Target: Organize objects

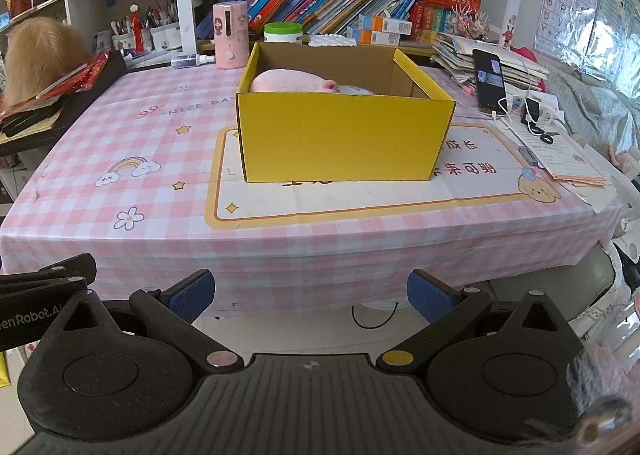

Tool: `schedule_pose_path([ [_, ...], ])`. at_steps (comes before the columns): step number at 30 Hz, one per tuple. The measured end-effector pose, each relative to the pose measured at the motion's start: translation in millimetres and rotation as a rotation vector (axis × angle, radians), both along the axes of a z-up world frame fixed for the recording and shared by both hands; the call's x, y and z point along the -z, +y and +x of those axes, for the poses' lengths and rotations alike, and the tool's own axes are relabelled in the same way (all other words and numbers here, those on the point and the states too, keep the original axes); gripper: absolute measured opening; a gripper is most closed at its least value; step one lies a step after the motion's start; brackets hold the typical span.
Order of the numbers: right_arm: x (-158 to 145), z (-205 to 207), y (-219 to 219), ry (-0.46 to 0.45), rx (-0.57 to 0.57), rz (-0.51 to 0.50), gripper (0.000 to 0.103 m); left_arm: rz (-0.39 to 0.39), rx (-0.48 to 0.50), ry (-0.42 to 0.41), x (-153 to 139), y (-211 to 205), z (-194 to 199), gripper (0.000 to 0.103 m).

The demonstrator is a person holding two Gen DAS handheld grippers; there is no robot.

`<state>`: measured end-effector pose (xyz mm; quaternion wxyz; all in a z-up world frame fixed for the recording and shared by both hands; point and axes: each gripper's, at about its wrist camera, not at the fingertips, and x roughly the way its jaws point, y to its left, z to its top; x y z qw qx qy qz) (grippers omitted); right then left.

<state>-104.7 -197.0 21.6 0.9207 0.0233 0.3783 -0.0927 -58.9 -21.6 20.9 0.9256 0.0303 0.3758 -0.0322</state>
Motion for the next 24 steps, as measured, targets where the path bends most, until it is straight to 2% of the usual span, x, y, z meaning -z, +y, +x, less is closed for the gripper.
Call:
schedule_pose_path([
  [24, -2.2, 1.1, 3.1, -0.005, -0.001, -0.011, 0.103, -0.012, -0.002, -0.006, -2.3, 4.5, 0.5, 0.102],
])
